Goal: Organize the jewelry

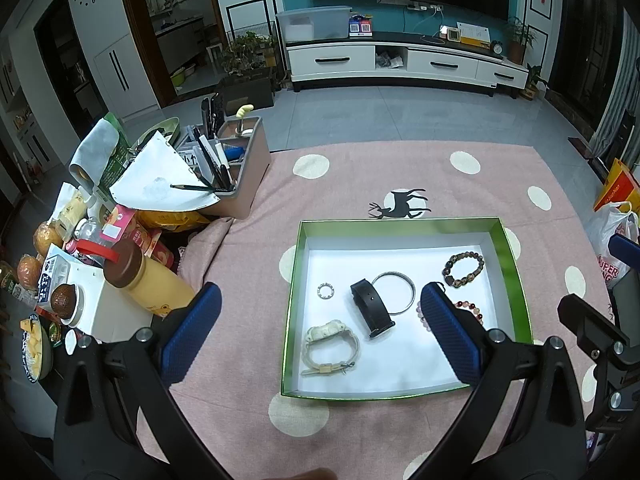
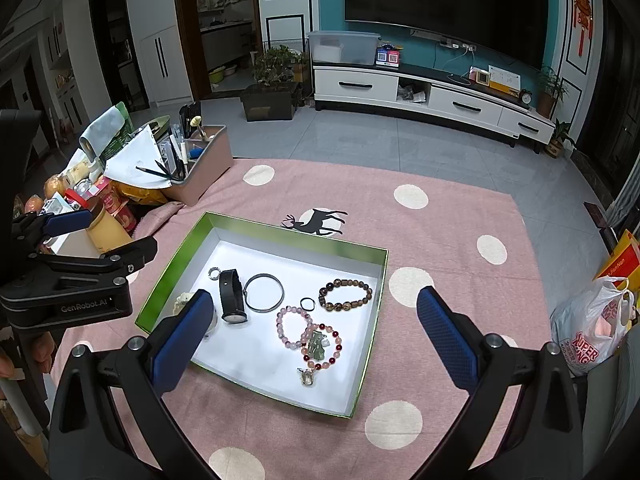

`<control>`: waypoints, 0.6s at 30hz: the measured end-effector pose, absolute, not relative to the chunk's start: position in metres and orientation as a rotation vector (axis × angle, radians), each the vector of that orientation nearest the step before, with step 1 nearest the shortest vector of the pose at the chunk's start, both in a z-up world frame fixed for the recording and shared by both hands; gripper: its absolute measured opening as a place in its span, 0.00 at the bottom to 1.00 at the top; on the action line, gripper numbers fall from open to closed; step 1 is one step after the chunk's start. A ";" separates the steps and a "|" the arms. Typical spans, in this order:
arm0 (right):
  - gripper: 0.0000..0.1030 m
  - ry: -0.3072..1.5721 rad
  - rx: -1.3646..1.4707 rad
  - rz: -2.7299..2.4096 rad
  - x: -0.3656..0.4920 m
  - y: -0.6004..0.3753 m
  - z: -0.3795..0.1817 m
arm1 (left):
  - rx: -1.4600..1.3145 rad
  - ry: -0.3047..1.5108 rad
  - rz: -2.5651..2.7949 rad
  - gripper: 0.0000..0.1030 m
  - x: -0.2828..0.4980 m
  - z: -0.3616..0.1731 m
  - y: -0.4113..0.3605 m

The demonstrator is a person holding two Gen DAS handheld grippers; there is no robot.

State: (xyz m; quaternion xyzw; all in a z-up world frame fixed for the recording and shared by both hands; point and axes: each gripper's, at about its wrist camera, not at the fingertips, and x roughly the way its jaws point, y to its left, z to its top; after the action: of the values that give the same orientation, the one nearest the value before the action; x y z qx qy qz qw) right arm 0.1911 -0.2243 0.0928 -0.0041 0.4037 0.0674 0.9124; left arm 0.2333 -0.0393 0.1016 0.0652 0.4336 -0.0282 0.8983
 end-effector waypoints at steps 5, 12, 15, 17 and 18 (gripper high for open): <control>0.99 0.833 -0.007 0.139 0.191 -0.224 0.092 | 0.135 0.898 -0.059 0.98 0.233 0.101 -0.039; 0.99 0.834 -0.008 0.139 0.192 -0.224 0.092 | 0.135 0.900 -0.059 0.98 0.234 0.099 -0.039; 0.99 0.834 -0.009 0.139 0.192 -0.224 0.092 | 0.135 0.900 -0.060 0.98 0.234 0.098 -0.039; 0.99 0.834 -0.008 0.139 0.192 -0.224 0.092 | 0.135 0.901 -0.059 0.98 0.234 0.098 -0.039; 0.99 0.834 -0.008 0.140 0.192 -0.224 0.092 | 0.136 0.901 -0.058 0.98 0.234 0.098 -0.039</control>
State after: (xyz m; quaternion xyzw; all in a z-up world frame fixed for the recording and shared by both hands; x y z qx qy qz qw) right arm 0.1918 -0.2236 0.0919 -0.0040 0.4048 0.0677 0.9119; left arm 0.2339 -0.0388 0.0979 0.0656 0.4348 -0.0281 0.8977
